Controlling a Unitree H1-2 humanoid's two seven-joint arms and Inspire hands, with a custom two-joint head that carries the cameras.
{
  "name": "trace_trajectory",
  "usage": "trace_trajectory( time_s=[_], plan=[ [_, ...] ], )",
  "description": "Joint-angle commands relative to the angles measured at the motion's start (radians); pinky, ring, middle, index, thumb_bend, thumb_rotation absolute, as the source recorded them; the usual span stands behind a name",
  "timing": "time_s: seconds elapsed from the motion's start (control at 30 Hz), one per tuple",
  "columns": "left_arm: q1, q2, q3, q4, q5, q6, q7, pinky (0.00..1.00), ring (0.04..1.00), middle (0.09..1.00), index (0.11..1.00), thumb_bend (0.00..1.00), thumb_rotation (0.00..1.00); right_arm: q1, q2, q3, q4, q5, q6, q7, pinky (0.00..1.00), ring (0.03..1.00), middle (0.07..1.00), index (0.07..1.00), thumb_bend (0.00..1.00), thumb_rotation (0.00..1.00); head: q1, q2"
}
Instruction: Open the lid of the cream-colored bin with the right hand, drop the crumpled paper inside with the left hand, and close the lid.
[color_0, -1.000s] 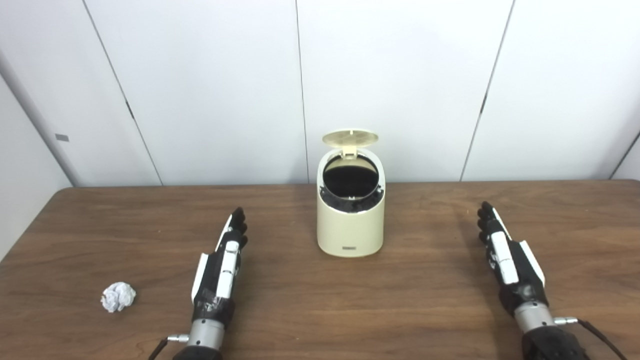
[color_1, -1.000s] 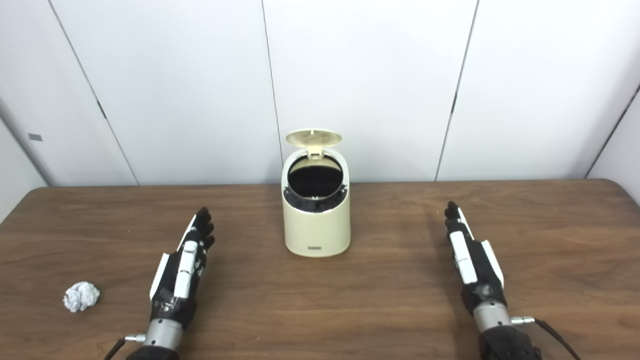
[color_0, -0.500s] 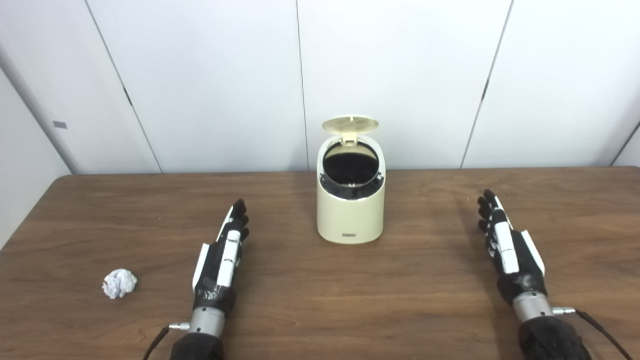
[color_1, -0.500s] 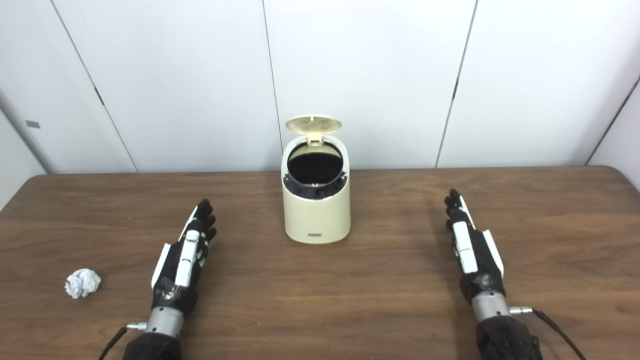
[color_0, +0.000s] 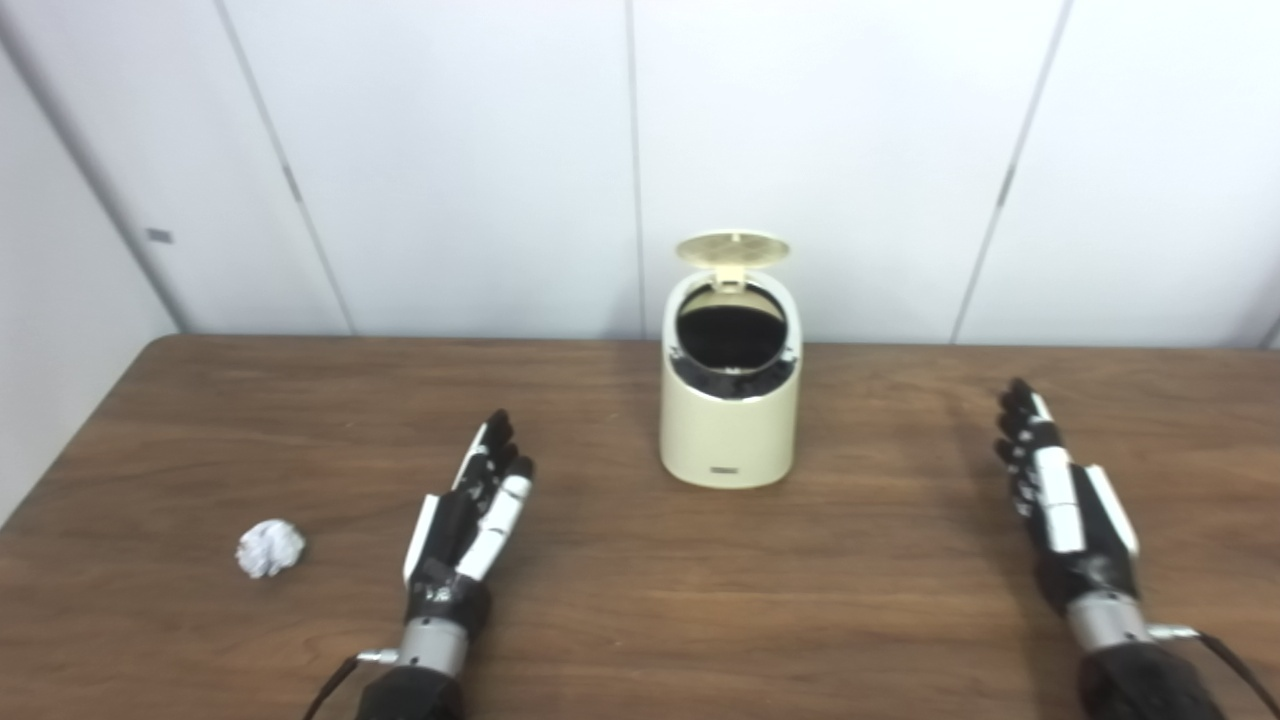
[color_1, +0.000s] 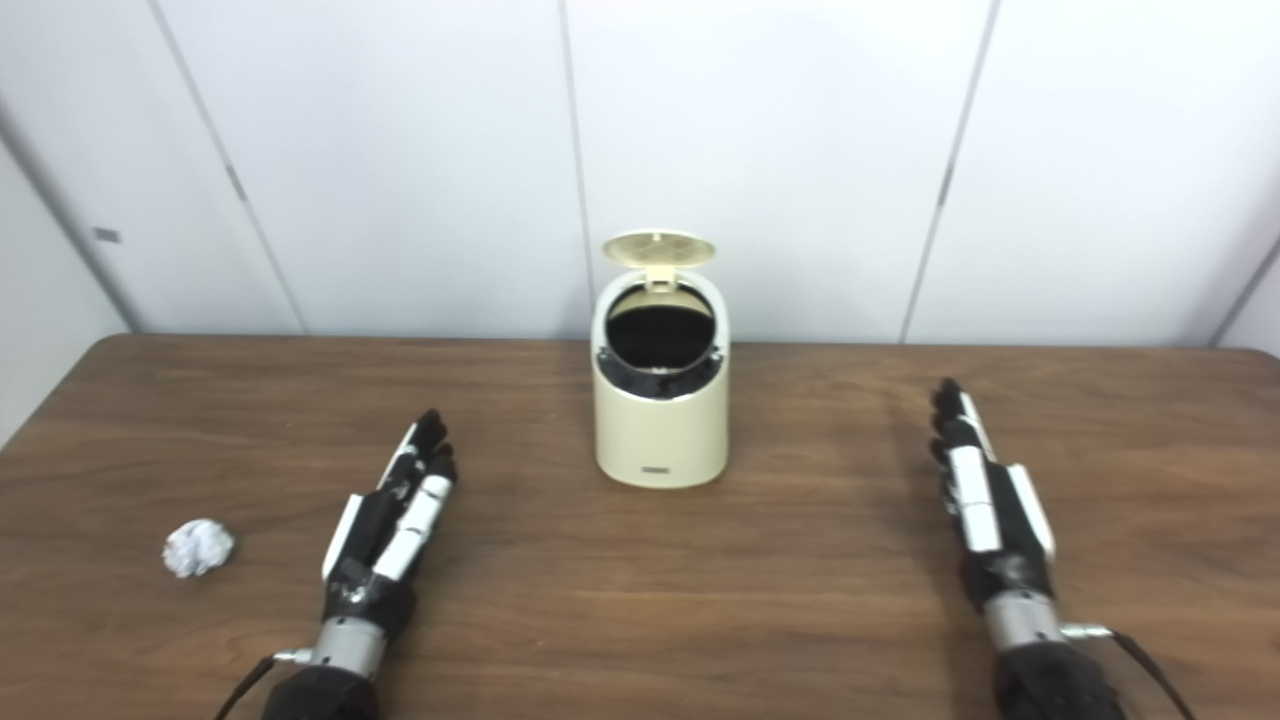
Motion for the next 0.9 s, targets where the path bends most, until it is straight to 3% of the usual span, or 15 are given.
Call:
trace_trajectory(
  time_s=[0.0,0.1,0.23,0.43,0.53,0.6,0.73,0.8,0.87],
  plan=[
    [-0.008,0.010,-0.004,-0.043,0.044,0.025,0.024,1.00,1.000,1.000,1.000,0.46,0.54,0.011,-0.015,-0.008,0.027,0.015,-0.048,0.015,1.00,1.000,1.000,1.000,0.60,1.00,0.001,0.001],
    [-0.010,0.014,0.003,-0.085,0.044,0.054,0.027,1.00,1.000,0.998,1.000,0.47,0.53,0.018,-0.028,-0.007,0.008,0.013,-0.041,0.019,1.00,1.000,1.000,1.000,0.59,1.00,0.078,-0.018],
    [-0.008,0.016,0.013,-0.119,0.043,0.056,0.031,1.00,1.000,0.991,1.000,0.48,0.46,0.036,-0.029,-0.006,-0.077,0.020,0.026,0.015,1.00,1.000,0.985,0.996,0.58,1.00,0.133,-0.034],
    [-0.011,0.035,0.011,-0.163,0.071,0.076,0.029,1.00,1.000,1.000,1.000,0.50,0.46,0.058,-0.016,-0.003,-0.244,0.017,0.183,-0.003,0.91,0.947,0.944,0.961,0.56,1.00,0.200,-0.049],
    [-0.015,0.038,0.011,-0.180,0.090,0.086,0.037,1.00,1.000,0.994,1.000,0.51,0.46,0.066,-0.015,-0.001,-0.288,0.003,0.226,-0.011,0.89,0.942,0.937,0.954,0.54,1.00,0.217,-0.049],
    [-0.019,0.044,0.008,-0.201,0.129,0.104,0.050,1.00,0.996,0.984,1.000,0.51,0.47,0.069,-0.019,0.005,-0.299,-0.033,0.232,-0.026,0.80,0.901,0.912,0.933,0.56,1.00,0.225,-0.047],
    [-0.028,0.086,-0.006,-0.224,0.239,0.092,0.065,0.97,0.982,0.980,0.997,0.65,0.40,0.073,-0.023,0.007,-0.309,-0.061,0.235,-0.031,0.71,0.860,0.884,0.907,0.61,1.00,0.243,-0.041],
    [-0.033,0.108,-0.005,-0.241,0.281,0.105,0.069,0.98,0.983,0.976,0.991,0.78,0.34,0.076,-0.024,0.006,-0.319,-0.065,0.243,-0.030,0.69,0.848,0.877,0.899,0.63,1.00,0.248,-0.040],
    [-0.037,0.149,-0.016,-0.269,0.366,0.133,0.064,0.98,0.985,0.973,0.991,0.85,0.32,0.079,-0.026,0.006,-0.329,-0.071,0.252,-0.031,0.66,0.835,0.868,0.891,0.62,1.00,0.257,-0.039]
  ],
)
